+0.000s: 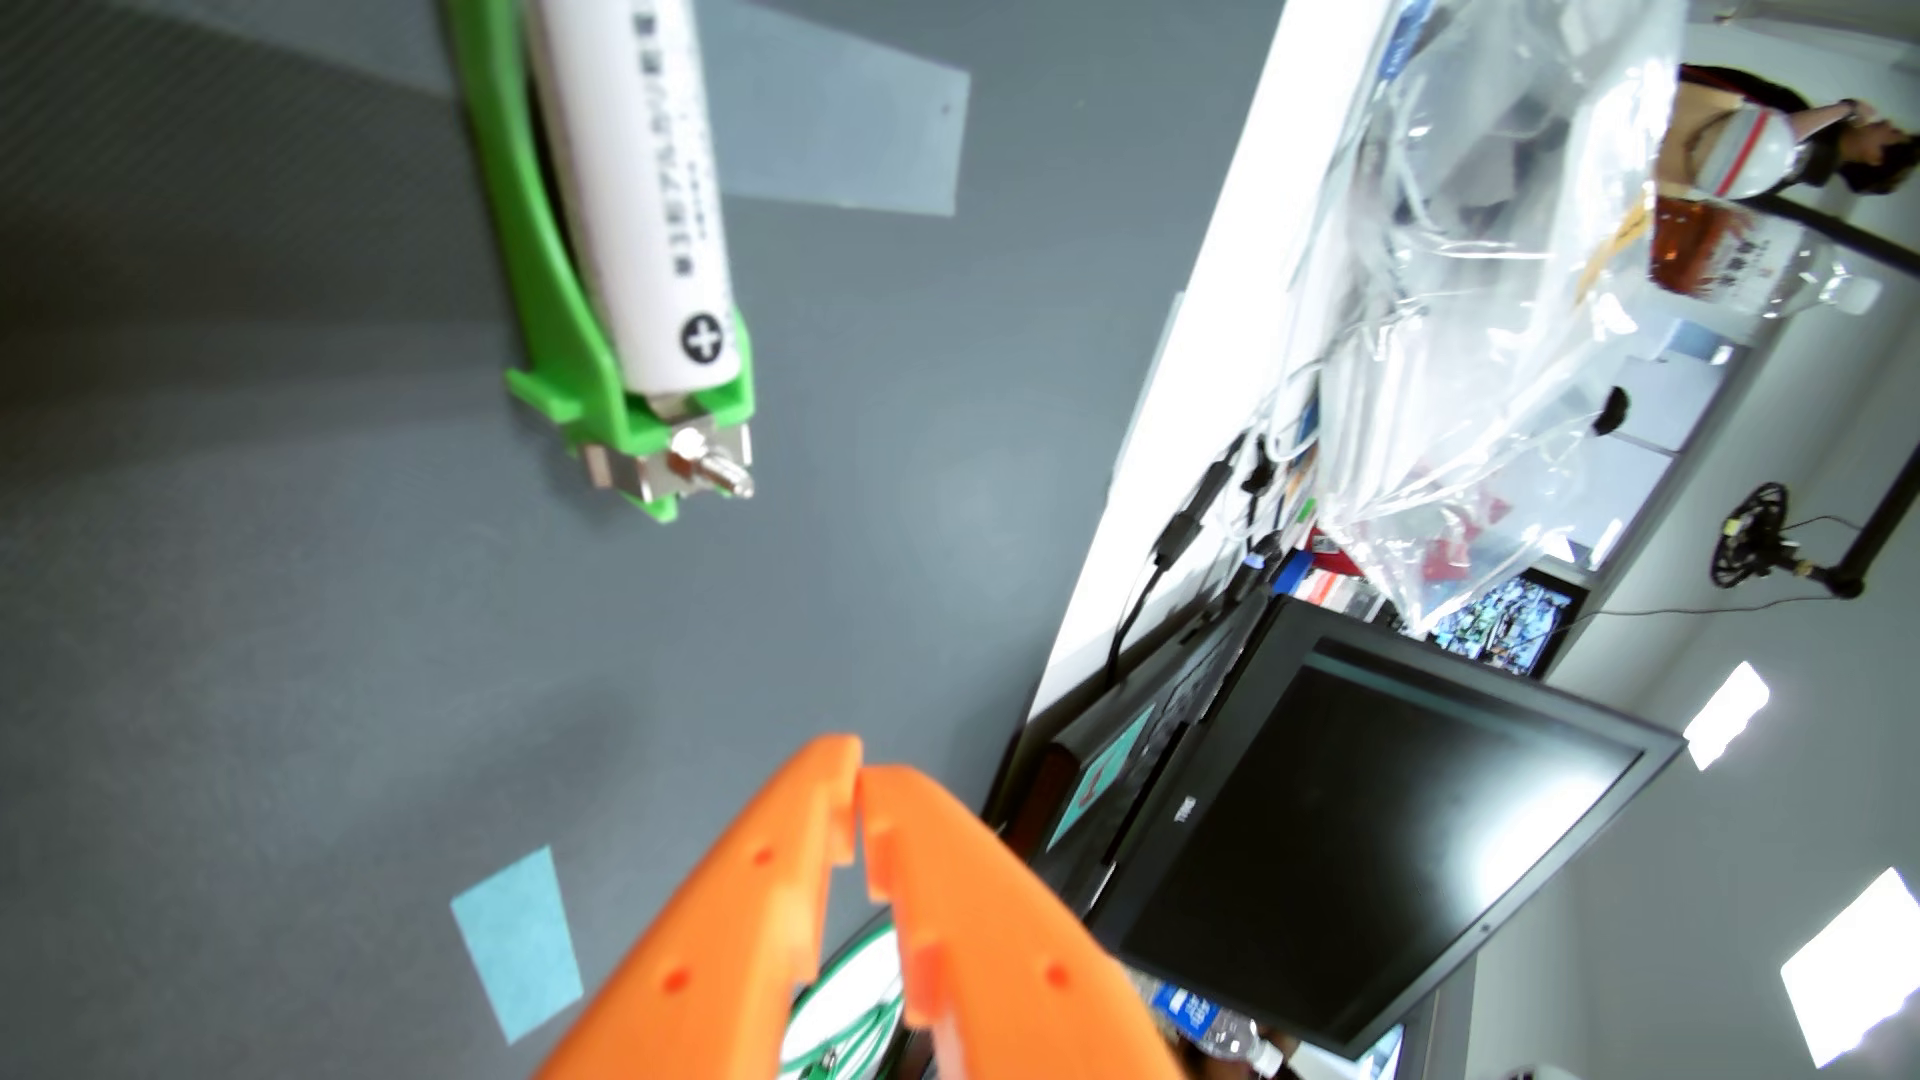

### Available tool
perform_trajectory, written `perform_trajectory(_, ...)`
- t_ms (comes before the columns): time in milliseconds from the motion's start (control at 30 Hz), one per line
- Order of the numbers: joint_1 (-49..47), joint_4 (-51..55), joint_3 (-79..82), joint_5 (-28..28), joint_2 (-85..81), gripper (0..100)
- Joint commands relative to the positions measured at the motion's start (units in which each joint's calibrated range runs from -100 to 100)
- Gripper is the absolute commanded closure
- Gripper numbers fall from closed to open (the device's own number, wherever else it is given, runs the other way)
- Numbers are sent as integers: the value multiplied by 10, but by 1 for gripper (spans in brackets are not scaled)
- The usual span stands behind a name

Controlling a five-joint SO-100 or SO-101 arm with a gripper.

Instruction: Insert Battery

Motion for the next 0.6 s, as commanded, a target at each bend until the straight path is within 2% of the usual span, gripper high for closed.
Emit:
perform_trajectory(0,23,-5,-1,-2,-4,99)
perform_trajectory(567,29,-5,2,-1,-6,98)
